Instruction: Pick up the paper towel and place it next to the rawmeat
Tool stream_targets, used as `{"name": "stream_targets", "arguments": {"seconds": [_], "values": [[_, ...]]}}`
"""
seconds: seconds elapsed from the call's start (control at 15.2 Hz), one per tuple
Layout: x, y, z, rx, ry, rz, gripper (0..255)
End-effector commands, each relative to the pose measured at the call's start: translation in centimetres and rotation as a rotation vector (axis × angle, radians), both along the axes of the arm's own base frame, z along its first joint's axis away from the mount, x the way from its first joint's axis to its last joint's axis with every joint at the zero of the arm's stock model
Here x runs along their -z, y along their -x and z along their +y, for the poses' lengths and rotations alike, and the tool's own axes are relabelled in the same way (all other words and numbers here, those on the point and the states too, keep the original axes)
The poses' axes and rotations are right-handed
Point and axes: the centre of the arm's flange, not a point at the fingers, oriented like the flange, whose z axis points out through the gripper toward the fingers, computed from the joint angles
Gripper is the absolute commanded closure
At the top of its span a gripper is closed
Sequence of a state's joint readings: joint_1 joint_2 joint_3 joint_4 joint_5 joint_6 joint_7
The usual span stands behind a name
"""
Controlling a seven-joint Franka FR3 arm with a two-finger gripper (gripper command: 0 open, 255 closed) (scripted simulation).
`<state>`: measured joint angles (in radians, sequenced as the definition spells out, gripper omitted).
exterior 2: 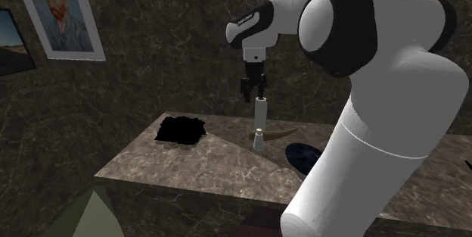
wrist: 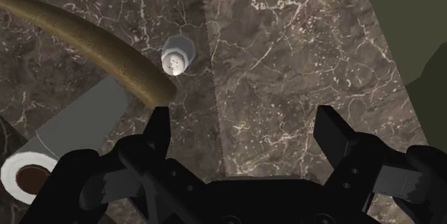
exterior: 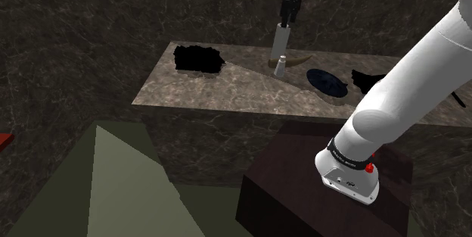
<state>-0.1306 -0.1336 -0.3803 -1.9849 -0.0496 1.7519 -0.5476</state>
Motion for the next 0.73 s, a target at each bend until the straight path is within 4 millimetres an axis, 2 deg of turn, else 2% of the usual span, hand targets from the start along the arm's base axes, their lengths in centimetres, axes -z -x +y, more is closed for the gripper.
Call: {"name": "stream_targets", "arguments": {"seconds": [0.0, 0.66], "values": [[0.8, -1.0, -2.4, 0.002, -0.001, 0.004, 0], [4.6, -6.4, -14.1, 0.018, -0.01, 0.023, 0]]}}
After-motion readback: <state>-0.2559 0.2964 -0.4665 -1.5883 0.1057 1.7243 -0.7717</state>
